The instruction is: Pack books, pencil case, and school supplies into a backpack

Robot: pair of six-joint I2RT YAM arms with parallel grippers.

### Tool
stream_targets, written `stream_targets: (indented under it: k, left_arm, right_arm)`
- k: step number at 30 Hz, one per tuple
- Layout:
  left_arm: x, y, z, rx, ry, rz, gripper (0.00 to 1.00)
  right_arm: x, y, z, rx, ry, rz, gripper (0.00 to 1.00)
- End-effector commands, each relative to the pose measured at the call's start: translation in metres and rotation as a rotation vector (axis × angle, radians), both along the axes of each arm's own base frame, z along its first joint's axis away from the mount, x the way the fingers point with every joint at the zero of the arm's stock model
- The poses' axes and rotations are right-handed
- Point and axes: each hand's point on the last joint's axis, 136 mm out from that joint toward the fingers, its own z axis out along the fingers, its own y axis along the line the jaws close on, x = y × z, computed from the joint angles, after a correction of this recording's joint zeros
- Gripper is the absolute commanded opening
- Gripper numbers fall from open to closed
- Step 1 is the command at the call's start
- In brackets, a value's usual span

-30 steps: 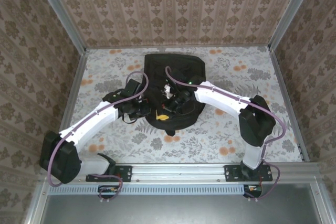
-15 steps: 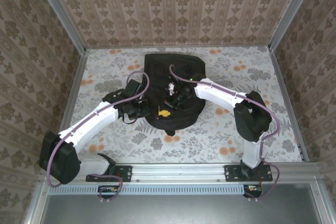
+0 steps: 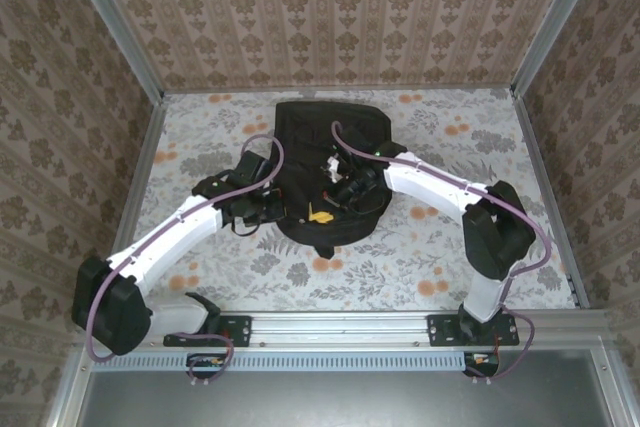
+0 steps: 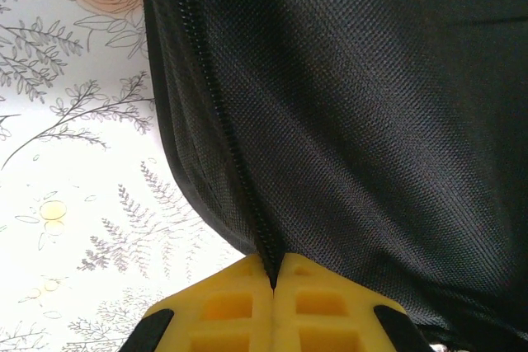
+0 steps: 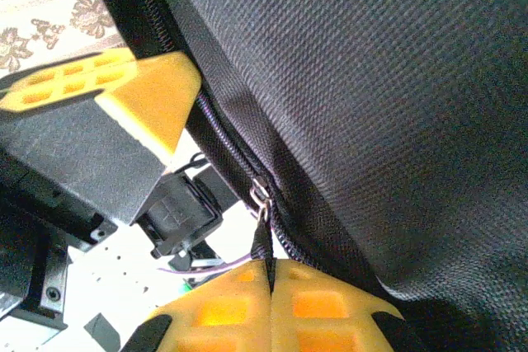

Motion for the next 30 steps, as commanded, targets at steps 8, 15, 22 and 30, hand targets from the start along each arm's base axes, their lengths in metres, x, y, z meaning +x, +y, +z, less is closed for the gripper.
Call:
stream_targets:
  k: [8, 15, 22, 30]
  left_arm:
    - [-0.001, 0.000, -0.001, 0.001, 0.024, -0.019, 0.00]
    - [0.001, 0.029, -0.005, -0.035, 0.052, 0.063, 0.00]
    - [0.001, 0.033, -0.005, -0.021, 0.047, 0.059, 0.00]
    - [-0.001, -0.001, 0.005, 0.001, 0.014, -0.086, 0.00]
  right_arm:
    - [-0.008, -0.004, 0.013, -0.027, -0.136, 0.105, 0.00]
    - [-0.015, -0.024, 0.009, -0.098, -0.187, 0.129, 0.00]
    - [-0.013, -0.039, 0.013, -0.132, -0.222, 0.121, 0.00]
    - [0.008, -0.029, 0.037, -0.190, -0.331, 0.133, 0.00]
